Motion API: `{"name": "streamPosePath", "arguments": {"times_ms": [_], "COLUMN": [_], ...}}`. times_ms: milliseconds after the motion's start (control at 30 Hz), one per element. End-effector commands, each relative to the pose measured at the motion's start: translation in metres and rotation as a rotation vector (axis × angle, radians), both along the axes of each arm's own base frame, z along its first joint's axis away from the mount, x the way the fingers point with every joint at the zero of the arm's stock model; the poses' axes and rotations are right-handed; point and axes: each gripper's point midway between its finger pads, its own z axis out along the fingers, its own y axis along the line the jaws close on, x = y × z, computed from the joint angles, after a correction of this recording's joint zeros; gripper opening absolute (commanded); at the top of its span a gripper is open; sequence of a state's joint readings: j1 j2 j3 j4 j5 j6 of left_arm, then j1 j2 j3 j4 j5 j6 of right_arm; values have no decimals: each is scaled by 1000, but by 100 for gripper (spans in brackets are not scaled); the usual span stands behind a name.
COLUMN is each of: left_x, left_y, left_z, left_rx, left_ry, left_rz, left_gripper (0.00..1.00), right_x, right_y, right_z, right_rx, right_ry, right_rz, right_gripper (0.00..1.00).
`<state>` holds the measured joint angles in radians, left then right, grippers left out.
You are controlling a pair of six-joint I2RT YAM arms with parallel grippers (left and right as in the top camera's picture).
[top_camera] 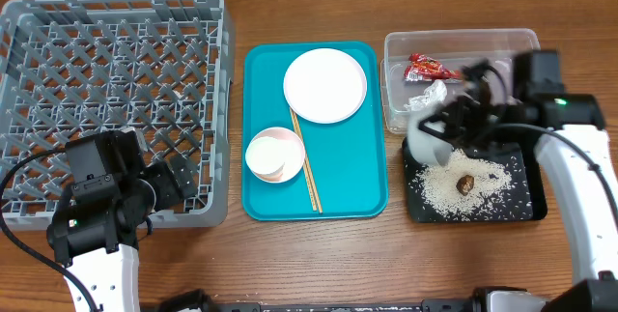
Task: Sort waste into correct bins and load items into the dishwasher
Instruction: 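Set the emptied bowl back on the teal tray with the right gripper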
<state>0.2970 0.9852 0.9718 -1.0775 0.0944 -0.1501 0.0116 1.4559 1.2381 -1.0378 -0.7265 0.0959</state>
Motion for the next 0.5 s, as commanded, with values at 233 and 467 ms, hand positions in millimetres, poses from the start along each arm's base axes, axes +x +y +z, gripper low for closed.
{"name": "streamPosePath", "arguments": {"times_ms": [233,467], "left_x": [3,3], "left_y": [1,0], "left_z": [7,6], "left_rx": [4,3], "left_ry": [-18,-15], "left_rz": [-13,-13], "left_gripper": [100,100], "right_x": [48,81], "right_y": [103,150], "right_z": [30,-15], "right_rx": [-287,-487], "right_ry": [-532,-661], "right_rz": [178,183], "right_gripper": [4,4]}}
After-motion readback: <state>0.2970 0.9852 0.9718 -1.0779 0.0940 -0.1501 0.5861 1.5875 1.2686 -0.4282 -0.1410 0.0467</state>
